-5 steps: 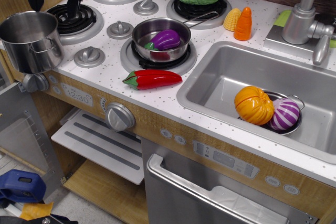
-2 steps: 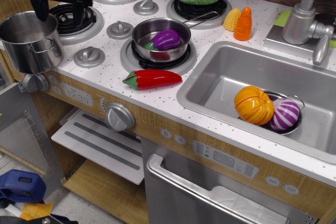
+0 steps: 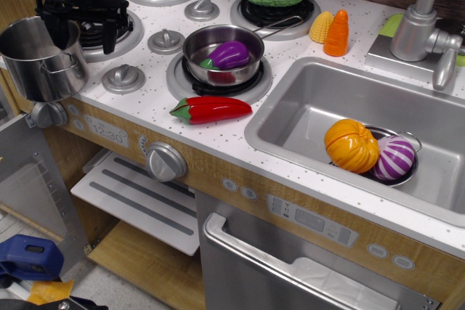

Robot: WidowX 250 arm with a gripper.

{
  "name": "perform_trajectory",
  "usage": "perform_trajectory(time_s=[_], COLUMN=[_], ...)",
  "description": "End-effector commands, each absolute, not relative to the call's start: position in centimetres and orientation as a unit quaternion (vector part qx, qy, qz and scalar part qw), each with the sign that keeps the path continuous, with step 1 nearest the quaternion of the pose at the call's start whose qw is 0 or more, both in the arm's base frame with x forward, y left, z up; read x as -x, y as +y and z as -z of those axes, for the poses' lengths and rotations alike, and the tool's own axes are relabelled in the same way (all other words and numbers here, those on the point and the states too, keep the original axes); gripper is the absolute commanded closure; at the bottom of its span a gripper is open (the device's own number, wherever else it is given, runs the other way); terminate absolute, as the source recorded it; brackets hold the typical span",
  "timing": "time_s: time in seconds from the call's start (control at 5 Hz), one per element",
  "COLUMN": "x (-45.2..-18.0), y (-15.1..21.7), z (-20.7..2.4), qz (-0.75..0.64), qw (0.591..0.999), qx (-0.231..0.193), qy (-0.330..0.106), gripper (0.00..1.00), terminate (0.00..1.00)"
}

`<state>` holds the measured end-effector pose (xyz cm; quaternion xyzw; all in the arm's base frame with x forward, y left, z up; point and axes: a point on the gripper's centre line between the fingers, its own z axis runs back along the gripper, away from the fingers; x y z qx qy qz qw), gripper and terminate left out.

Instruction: Put pot on stove which is near stove

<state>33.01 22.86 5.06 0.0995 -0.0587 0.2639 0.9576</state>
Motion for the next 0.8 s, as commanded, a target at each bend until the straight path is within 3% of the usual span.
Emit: perform_trajectory(time_s=[0.0,0.2,0.4,0.6], x=[-32.90,-33.02,-33.24,-33.29], y=[24.11,24.38,24.10,24.06], z=[-5.63,-5.22,-4.96,-5.29], qz=[-0.279,-0.282,-0.292,-0.291], qw=[0.951,0.950,0.946,0.945], qx=[-0.099,-0.097,-0.105,-0.111], qy=[-0.088,-0.091,-0.098,-0.100], gripper=[0.00,0.00,1.00,1.00], terminate=[0.00,0.00,0.00,0.00])
